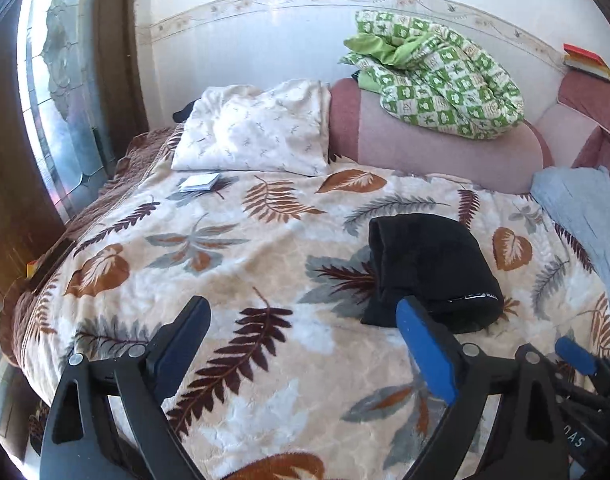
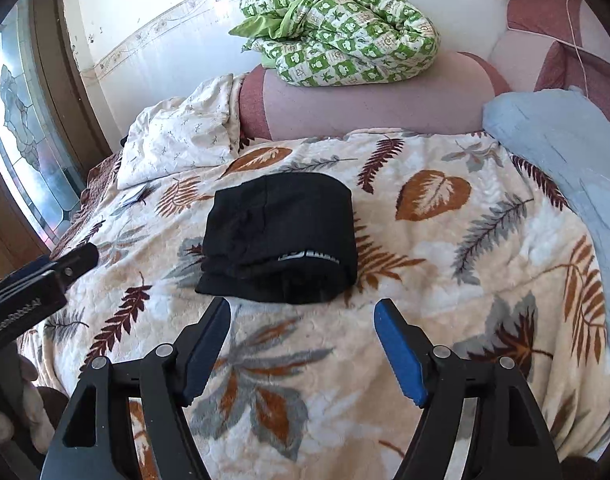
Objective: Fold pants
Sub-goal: 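Press the folded bundle down and open both grippers, pulling back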
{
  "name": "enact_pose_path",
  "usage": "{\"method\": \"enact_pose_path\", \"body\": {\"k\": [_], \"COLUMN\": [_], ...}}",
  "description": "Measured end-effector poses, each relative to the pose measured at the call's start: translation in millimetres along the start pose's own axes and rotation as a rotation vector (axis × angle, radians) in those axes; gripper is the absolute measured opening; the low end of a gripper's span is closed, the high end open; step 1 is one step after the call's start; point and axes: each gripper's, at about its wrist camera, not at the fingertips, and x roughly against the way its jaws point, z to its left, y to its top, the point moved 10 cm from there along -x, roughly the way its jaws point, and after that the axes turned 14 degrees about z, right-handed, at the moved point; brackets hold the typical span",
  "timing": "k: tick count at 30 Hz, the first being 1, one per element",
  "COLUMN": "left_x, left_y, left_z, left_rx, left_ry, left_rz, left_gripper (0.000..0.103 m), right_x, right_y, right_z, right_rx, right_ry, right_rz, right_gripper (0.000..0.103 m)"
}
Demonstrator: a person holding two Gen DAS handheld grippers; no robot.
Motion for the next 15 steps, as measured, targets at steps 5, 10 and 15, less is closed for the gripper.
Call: {"method": "enact_pose_path", "body": {"k": [5,10,15], "left_x": [-1.6,-7.5,-11.4], "left_y": [-12.3,-25.2,-32.8], "left_z": [3.4,-1.9,-11.4], "left_rx": [-0.001,-0.001,-0.026], "left_ry": [0.014,-0.018,-0.035], "left_rz": [0.039,0.083,0.106], "left_gripper": [0.094,0.094,0.094], "right_x": [-5.3,-3.6,-6.0], "right_y": [-20.1,-27.9,-32.0], "right_z": [7.6,13.3,11.0], "right_rx": [-0.022,-0.009,-0.019], "right_ry": [0.004,-0.001,-0.001], "right_rz": [0.043,0.048,0.056], "right_gripper": [0.08,0.08,0.081]}}
